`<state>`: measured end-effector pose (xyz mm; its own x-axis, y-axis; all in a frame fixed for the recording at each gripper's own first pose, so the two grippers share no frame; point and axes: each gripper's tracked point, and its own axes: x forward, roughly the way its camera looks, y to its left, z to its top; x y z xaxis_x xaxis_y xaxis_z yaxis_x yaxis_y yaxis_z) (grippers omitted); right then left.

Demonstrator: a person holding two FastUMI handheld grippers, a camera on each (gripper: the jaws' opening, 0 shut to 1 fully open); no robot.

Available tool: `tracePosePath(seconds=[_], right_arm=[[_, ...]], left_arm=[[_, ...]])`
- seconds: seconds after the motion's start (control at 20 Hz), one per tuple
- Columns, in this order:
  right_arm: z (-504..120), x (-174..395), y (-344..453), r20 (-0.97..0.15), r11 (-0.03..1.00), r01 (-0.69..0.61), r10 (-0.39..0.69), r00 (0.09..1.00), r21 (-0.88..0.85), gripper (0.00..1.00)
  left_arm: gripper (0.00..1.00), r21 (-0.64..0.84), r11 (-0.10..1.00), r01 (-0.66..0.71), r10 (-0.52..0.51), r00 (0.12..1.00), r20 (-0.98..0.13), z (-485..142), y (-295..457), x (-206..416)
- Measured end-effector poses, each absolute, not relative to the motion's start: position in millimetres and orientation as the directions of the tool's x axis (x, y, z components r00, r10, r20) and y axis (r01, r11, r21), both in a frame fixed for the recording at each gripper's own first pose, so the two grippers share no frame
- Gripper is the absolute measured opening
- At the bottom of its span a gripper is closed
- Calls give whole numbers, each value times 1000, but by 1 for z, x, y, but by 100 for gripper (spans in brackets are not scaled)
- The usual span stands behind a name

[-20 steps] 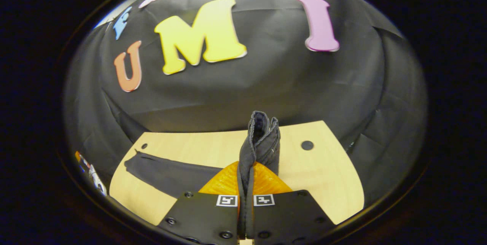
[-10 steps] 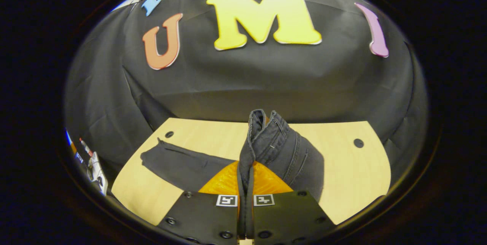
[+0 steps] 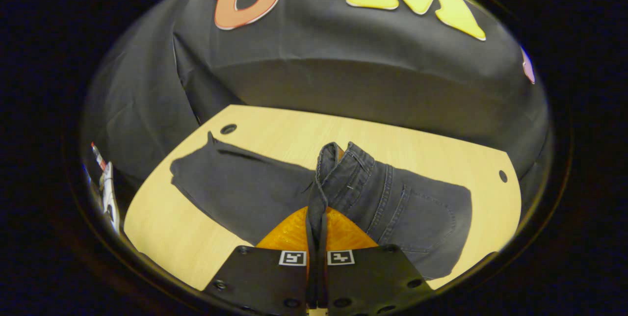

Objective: Grasp the waist and the cuffs of the jeans and fold them to make the two legs overlap; first hold the waist and fold one-third of the jeans toward the cuffs, then hold the cuffs and fold the remaining one-third in the same direction to finish folding.

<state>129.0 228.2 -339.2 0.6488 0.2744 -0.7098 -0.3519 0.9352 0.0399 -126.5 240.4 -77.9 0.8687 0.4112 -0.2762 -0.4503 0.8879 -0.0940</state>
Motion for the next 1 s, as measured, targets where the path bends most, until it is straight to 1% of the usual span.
tracePosePath(seconds=[0.15,0.25,0.35,0.4,0.45,0.5,0.6,0.8,0.9,1.0], right_arm=[[-363,125,241,-716,922,-384,238,656,-46,0],[-371,122,246,-717,916,-394,227,659,-72,1],[-372,121,248,-723,913,-403,239,648,-60,7],[-370,122,252,-719,909,-414,259,645,-44,13],[-367,121,254,-715,905,-424,273,644,-36,18],[-366,120,256,-712,903,-430,284,642,-28,27],[-352,115,260,-689,900,-434,332,644,28,31],[-328,99,258,-661,890,-453,371,652,53,83],[-307,89,253,-633,884,-463,396,666,66,83],[-279,78,246,-602,878,-473,418,680,76,86]], left_arm=[[99,-86,876,-474,433,853,-290,-84,253,-135],[99,-95,866,-490,443,843,-305,-88,258,-138],[99,-109,861,-497,445,839,-315,-89,260,-142],[99,-110,860,-498,445,838,-315,-90,263,-142],[99,-110,862,-495,443,841,-311,-89,264,-142],[99,-110,863,-493,442,843,-308,-88,264,-142],[99,-118,866,-486,434,848,-304,-86,263,-139],[99,-148,867,-476,422,859,-291,-85,261,-136],[99,-164,869,-467,410,865,-289,-86,259,-132],[99,-190,873,-450,390,876,-283,-87,257,-125]])
